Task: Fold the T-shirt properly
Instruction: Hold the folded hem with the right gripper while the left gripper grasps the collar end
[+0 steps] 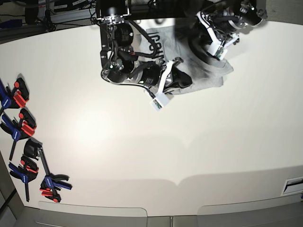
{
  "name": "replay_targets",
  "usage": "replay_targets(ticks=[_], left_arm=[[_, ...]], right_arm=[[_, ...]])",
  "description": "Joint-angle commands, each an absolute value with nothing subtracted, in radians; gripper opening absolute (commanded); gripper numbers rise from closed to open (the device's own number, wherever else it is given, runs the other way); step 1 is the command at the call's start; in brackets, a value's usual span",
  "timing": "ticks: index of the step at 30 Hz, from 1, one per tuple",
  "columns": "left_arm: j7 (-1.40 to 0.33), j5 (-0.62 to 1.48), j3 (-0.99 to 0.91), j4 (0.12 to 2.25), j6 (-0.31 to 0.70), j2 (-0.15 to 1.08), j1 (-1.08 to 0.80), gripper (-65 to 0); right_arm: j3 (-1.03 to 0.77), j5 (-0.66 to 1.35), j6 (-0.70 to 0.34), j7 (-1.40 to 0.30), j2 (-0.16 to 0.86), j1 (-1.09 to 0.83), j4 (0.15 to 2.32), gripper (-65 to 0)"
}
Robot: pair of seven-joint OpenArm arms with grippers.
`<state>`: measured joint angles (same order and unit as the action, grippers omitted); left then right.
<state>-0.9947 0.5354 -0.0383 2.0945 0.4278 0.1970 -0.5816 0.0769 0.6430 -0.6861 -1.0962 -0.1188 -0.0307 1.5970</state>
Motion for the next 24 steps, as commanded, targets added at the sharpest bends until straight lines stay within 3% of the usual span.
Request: replay_targets(ticks=[1,3,10,24], left_arm=[[-0.979,0.551,-0.038,2.114,0.438,0.200,-0.585,-56.6],[-0.981,0.546,-0.038,2.114,0.438,0.200,-0.585,-65.0],[-1.001,0.389,-0.060,2.114,0.432,0.203,-0.585,-65.0],[-1.079,0.480,-0.250,2.114,0.431,0.203,-0.585,-65.0]], right_arm=[[0.079,0.668,-0.698,-1.074,-0.125,-0.014,1.611,-65.0],[0.079,0.668,-0.698,-1.074,-0.125,-0.014,1.611,-65.0],[0.079,0.659,-0.698,-1.077,-0.125,-0.014,1.611,-65.0],[0.079,0.653,-0.698,-1.077,-0.125,-0.014,1.611,-65.0]])
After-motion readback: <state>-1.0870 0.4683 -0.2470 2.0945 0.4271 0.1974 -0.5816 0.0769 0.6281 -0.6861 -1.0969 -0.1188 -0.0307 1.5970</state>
